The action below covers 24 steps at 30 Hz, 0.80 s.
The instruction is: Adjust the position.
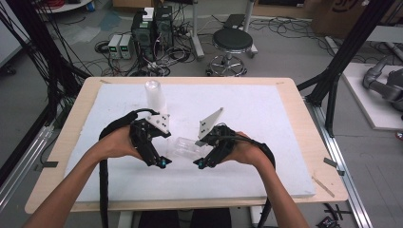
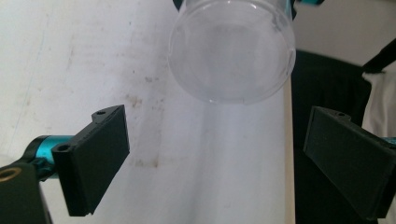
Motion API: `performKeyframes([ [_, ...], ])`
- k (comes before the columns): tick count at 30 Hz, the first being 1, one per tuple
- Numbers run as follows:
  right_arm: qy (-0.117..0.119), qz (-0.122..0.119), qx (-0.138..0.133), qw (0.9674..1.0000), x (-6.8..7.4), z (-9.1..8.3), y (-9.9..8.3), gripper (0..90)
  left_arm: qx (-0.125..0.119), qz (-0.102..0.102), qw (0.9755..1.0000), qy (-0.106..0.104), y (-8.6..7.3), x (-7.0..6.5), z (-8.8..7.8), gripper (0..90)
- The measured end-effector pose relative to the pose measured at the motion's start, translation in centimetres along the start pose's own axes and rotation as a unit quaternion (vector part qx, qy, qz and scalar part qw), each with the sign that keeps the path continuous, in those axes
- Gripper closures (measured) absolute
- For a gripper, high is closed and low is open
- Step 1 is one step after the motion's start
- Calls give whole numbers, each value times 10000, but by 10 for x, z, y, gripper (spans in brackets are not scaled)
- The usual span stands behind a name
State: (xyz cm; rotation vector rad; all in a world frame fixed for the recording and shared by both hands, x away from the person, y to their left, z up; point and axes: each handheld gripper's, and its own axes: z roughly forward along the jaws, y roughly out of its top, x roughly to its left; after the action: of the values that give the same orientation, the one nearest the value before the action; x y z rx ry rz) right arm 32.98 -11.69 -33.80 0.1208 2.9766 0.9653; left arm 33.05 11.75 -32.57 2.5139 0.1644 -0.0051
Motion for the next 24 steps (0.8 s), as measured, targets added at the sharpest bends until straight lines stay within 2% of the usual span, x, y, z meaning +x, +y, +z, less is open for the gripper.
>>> performKeyframes([
  [3, 7, 26, 264, 9996, 0, -1, 5, 329, 188, 35, 9998, -54, 5, 1, 1, 98],
  [6, 8, 2, 539, 9985, 0, -2, 10, 329, 220, 77, 9997, -70, 8, 1, 1, 104],
  [8, -16, -38, 627, 9980, 0, -2, 13, 329, 202, 81, 9997, -64, 9, 1, 1, 104],
  [15, 15, -53, 662, 9978, 1, -1, 17, 329, 201, 162, 9996, -101, 14, 0, 5, 115],
  [24, 11, -76, 716, 9974, 1, -1, 19, 329, 146, 214, 9995, -177, 19, 2, 11, 187],
])
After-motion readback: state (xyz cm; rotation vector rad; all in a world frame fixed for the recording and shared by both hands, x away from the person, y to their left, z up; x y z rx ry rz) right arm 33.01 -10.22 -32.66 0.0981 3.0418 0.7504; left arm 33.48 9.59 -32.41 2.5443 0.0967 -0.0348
